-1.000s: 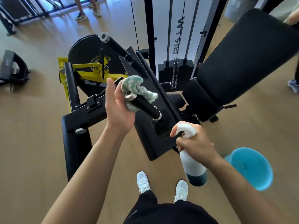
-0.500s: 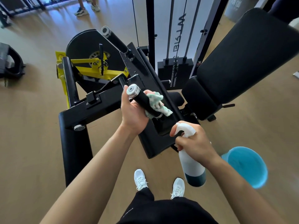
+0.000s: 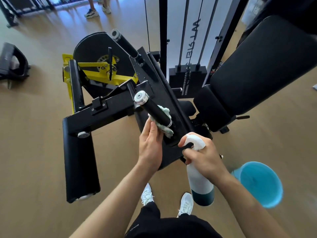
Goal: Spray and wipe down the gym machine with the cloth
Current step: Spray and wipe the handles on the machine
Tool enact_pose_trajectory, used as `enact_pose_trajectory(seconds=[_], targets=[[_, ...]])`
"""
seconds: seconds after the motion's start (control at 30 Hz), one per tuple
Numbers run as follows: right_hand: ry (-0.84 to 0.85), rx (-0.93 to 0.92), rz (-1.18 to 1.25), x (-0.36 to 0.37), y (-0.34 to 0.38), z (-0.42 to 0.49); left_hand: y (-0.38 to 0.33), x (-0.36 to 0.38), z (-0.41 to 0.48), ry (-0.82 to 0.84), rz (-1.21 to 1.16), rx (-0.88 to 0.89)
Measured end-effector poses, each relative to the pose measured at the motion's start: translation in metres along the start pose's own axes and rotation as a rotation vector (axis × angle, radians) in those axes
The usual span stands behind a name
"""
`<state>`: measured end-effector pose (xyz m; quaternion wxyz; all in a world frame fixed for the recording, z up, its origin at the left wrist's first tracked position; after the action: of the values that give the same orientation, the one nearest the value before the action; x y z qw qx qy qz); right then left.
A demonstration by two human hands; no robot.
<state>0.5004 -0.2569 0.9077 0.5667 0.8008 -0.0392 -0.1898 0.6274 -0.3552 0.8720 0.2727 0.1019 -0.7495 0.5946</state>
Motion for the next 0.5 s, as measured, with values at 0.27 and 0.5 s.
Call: enact_pose_trajectory(seconds=[0.27,0.5], targets=[[0.029,-0.006,-0.016,-0.002,-0.001,0.005,-0.033,-0.012,-0.005,-0.073,0.208,0.158],[0.043,-0.041,-0.015,-0.001,0.005,0.006,-0.052,-0.01,0.017,-0.174,0.456,0.372]])
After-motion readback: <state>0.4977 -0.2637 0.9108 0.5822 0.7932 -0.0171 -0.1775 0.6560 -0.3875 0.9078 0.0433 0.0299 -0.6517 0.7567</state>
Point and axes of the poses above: each hand's wrist, its own z-axis towards the middle knuckle, its own x-axis out of the palm, y = z × x, the point moved 2 cm from there along z, towards the middle knuckle, and after that the axes turned 4 degrees about x, right-handed, at the moved point
